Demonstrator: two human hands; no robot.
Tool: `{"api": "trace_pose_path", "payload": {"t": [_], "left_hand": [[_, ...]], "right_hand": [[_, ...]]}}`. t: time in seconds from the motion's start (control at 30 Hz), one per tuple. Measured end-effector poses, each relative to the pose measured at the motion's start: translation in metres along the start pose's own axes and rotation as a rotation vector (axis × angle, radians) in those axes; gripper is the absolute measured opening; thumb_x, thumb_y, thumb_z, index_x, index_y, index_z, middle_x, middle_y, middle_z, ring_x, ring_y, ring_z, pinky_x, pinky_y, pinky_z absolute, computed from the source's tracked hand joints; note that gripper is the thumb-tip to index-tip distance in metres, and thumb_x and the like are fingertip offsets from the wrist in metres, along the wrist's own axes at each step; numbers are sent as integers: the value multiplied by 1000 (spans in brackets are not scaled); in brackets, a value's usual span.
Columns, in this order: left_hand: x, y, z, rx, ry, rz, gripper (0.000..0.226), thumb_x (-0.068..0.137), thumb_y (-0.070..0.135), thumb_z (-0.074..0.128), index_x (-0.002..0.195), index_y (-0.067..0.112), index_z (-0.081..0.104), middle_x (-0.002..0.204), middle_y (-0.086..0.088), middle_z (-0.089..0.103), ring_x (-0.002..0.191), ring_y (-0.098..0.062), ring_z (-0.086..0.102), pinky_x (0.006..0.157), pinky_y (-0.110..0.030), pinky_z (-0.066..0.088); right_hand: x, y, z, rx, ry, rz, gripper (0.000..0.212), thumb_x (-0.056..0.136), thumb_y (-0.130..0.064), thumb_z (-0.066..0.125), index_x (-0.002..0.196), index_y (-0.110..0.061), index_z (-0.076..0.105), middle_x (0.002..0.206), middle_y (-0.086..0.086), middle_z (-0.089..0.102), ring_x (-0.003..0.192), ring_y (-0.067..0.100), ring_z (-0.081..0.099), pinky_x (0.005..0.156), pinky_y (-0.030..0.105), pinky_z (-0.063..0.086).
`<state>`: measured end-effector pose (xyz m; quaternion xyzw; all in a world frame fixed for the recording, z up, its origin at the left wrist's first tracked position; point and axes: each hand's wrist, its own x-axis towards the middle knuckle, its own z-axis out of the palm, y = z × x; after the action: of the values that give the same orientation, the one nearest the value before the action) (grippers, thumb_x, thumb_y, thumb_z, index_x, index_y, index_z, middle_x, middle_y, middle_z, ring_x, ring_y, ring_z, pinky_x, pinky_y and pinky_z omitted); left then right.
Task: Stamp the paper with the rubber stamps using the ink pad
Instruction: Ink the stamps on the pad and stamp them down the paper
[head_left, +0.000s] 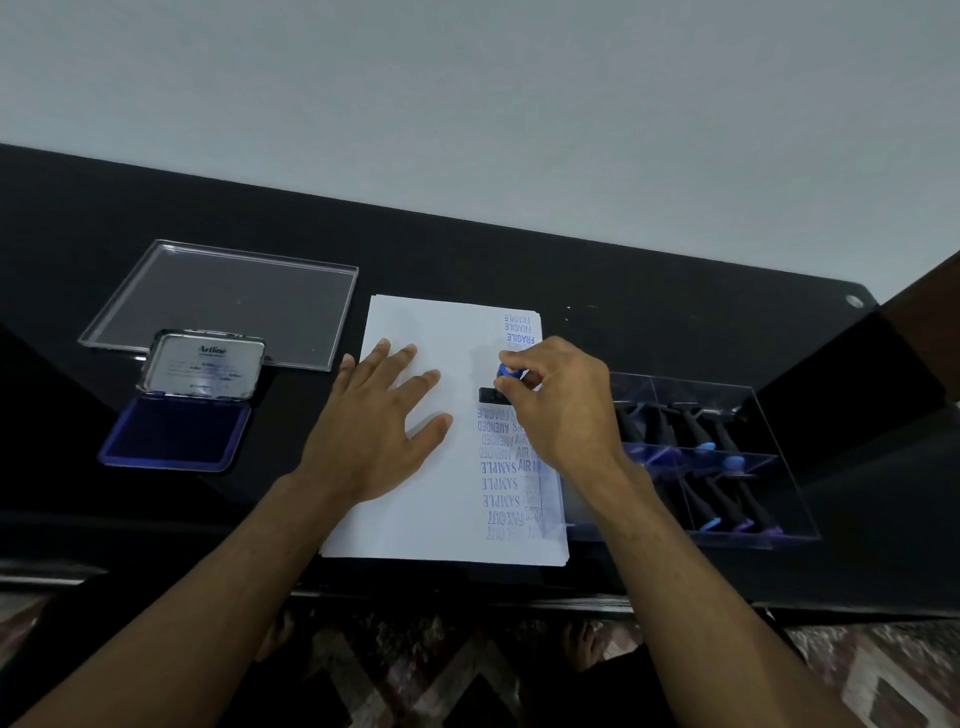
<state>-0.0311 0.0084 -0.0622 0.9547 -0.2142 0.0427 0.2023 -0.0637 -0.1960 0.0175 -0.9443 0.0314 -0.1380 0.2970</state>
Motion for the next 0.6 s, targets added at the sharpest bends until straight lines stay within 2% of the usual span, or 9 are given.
{"api": "trace_pose_path", "payload": {"t": [0.1,0.3,0.6], "left_hand": [[0,0,1,0,6,1,76,90,74,23,146,30,51,163,-1,31,154,-23,16,124,-53,10],[1,-1,3,11,4,3,76,90,74,22,146,31,50,163,0,30,154,-22,15,125,-52,9],[0,-2,4,18,11,7,75,91,74,23,146,31,50,163,0,30,154,-22,14,125,-52,8]], "right_hand": [[0,2,4,-13,12,-1,23,85,-20,76,108,-17,76,104,-2,70,83,10,65,86,34,56],[0,3,8,-16,0,22,24,85,-22,77,108,-18,76,106,-3,70,86,10,65,90,37,55],[1,4,13,-68,-38,31,25,88,-24,74,113,-22,74,110,-3,68,95,15,64,94,46,50]]}}
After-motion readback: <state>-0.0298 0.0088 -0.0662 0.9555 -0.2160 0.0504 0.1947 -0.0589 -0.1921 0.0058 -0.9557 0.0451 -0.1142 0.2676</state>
